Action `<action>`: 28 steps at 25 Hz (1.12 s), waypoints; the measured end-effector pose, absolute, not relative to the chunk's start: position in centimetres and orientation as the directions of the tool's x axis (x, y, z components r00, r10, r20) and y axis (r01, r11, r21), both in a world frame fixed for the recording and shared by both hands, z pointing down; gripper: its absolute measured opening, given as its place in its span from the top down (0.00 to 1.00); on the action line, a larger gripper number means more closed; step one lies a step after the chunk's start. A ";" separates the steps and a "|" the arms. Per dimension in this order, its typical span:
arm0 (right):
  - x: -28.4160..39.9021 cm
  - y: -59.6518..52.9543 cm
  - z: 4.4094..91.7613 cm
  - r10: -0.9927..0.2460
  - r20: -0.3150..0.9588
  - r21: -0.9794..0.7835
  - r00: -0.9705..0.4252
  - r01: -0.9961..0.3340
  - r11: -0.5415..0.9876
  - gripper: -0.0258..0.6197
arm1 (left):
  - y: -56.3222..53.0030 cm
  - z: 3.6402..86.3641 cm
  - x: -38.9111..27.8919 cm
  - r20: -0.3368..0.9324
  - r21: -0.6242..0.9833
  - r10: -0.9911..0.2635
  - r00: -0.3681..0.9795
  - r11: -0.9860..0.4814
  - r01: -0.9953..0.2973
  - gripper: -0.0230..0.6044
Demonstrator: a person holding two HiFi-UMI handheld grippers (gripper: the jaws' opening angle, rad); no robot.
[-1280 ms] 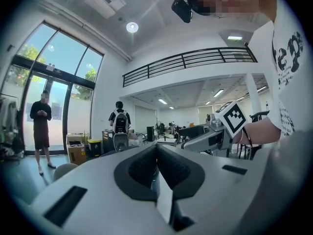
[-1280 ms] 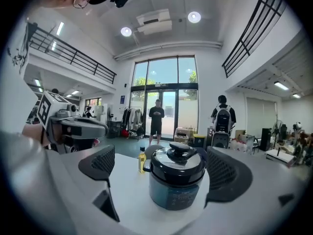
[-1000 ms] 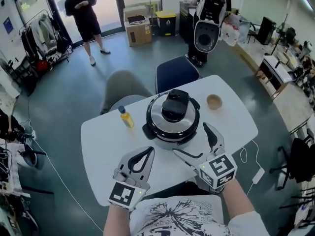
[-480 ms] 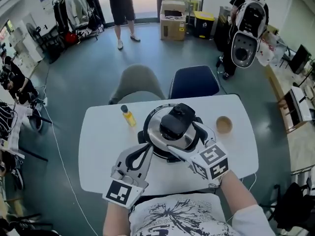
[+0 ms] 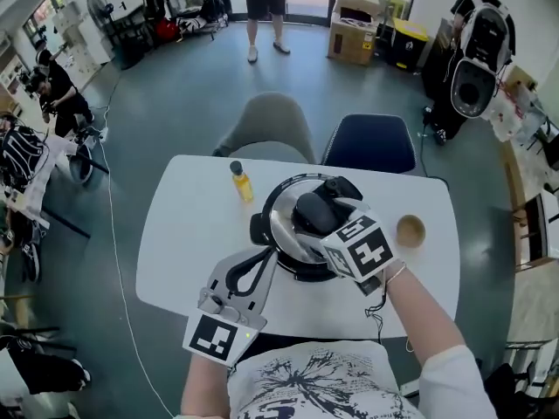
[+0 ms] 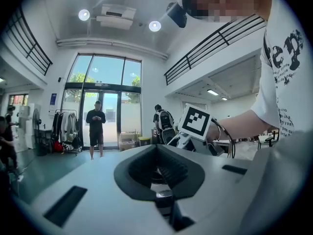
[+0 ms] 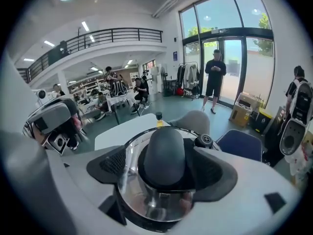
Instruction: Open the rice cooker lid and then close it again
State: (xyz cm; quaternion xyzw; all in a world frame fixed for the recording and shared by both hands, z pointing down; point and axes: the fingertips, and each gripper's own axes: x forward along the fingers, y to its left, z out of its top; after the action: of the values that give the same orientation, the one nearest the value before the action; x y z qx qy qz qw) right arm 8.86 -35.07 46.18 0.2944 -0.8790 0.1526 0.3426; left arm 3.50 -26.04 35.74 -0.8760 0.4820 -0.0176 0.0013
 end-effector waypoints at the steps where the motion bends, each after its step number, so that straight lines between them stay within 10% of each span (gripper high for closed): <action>1: 8.7 -35.4 46.7 -0.402 0.706 -0.071 -0.584 -0.623 0.779 0.28 | -26.1 35.8 3.6 0.027 -0.021 -0.847 0.531 -0.532 -0.847 0.94; 6: 8.2 -37.0 48.3 -0.382 0.749 -0.091 -0.541 -0.655 0.750 0.46 | -26.0 36.5 3.7 0.036 -0.020 -0.853 0.521 -0.522 -0.853 0.94; 28: 7.4 -37.3 47.4 -0.381 0.792 -0.060 -0.477 -0.682 0.729 0.51 | -25.0 36.0 1.3 0.033 -0.037 -0.862 0.505 -0.506 -0.862 0.94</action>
State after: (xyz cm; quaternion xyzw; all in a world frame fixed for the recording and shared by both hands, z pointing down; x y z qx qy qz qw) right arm 7.43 -37.28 47.42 0.3170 -0.8386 0.1875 0.4014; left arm 1.34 -24.97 36.03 -0.8674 0.4969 -0.0235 0.0080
